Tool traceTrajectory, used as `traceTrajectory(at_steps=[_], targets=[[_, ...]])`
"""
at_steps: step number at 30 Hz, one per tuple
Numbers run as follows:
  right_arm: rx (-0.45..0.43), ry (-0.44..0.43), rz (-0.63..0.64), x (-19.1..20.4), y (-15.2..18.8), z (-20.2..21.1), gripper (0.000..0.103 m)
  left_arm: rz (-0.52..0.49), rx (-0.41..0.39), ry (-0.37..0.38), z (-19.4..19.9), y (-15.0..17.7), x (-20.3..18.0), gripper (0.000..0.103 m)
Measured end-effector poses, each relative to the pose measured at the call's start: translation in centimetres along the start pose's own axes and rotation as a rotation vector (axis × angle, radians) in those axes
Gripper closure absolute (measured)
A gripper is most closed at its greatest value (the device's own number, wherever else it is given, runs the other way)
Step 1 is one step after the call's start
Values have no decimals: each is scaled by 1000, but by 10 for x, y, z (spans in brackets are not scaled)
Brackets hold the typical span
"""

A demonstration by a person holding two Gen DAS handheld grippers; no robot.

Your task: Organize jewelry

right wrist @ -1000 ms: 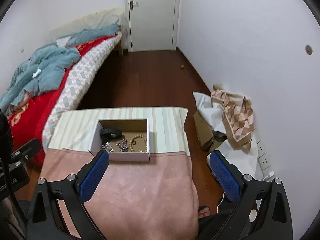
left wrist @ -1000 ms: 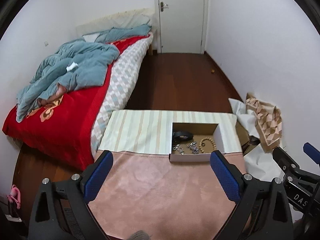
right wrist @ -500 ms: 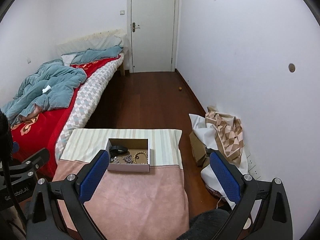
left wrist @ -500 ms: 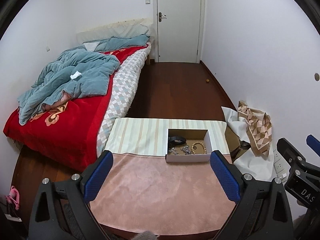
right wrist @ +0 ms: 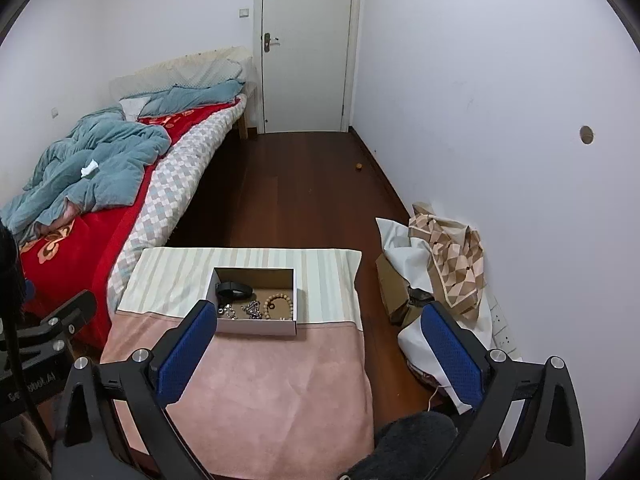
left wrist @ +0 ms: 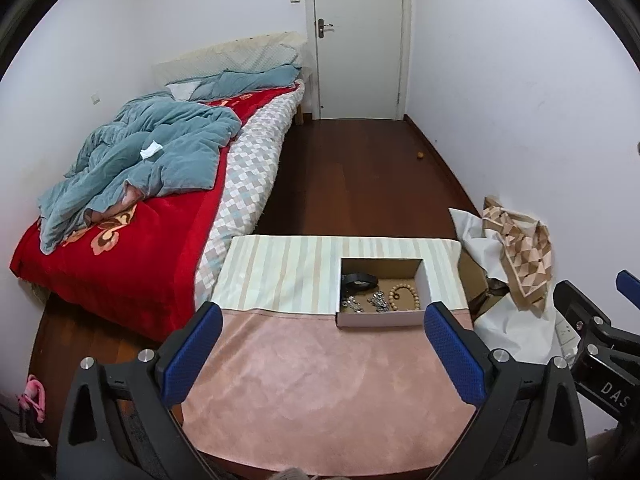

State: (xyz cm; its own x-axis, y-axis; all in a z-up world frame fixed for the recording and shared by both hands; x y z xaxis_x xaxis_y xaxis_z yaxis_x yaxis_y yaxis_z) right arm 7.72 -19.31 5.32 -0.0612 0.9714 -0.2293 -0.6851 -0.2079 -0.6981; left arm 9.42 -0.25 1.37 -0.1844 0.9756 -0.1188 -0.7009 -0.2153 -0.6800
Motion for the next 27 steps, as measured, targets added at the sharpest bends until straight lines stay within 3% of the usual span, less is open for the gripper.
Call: traceTrajectory(at_steps=[15, 27], targets=[[111, -24, -12, -2, -14, -68, 0, 13, 105, -37, -61, -13, -8, 0], [160, -25, -15, -5, -9, -91, 0, 16, 134, -41, -76, -10, -8, 0]])
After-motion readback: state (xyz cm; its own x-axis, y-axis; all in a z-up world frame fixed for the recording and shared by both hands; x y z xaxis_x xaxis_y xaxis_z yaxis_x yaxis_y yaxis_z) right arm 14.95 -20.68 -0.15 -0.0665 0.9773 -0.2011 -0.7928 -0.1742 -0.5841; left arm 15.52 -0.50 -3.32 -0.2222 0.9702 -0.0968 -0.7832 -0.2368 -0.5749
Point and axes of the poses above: each gripper's, at about its wrist camera, not at the fingertips, and z roughly against the way its jaws point, x to its left, y to its underside, the point moved 7 cm from there along -z, roughly the way its jaws point, and after that the axes turned 12 degrees about z, right-handed, at the moved point
